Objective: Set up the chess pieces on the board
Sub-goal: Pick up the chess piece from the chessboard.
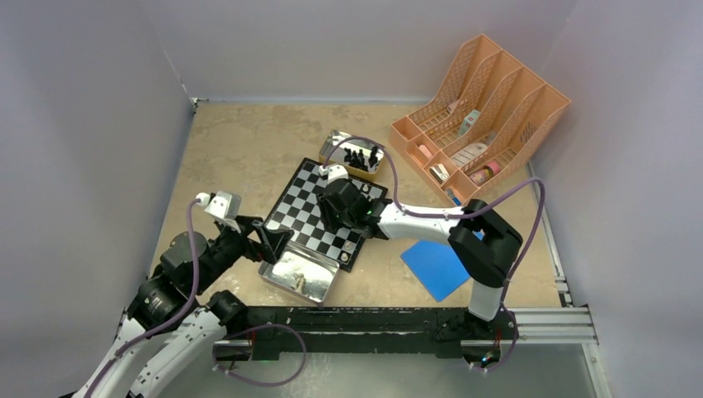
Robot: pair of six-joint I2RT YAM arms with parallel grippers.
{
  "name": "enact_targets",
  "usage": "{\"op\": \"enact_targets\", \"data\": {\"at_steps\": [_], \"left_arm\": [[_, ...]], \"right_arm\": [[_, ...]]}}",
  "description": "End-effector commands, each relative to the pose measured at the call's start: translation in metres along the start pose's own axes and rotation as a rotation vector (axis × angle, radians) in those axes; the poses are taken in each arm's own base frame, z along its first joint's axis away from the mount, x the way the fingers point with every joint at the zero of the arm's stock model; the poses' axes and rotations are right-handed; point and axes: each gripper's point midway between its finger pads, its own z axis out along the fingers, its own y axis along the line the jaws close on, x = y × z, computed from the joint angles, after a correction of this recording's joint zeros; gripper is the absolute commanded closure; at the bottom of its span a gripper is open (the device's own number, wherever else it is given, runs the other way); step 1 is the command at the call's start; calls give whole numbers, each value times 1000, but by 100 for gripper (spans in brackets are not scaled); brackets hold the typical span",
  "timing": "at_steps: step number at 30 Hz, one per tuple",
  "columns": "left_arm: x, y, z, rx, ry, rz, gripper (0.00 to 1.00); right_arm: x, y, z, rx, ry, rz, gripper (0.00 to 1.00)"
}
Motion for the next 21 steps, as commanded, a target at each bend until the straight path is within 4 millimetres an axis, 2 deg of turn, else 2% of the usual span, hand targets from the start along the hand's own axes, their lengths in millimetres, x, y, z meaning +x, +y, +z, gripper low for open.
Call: {"op": "enact_targets", "data": {"at_steps": [1,10,15,21], "left_arm": [[-11,0,-5,6,-57,21,5],[-6,0,-1,7,-36,27,5],[-3,-1,2,12,-16,30,5],[-3,-1,1,14,-13,29,5]], "right_arm": [[-12,-8,2,71,-28,-21,55],[7,-4,16,42,28,-48,60],[4,-8,17,62,19,-60,63],[-3,-2,14,44,9,-61,61]]}}
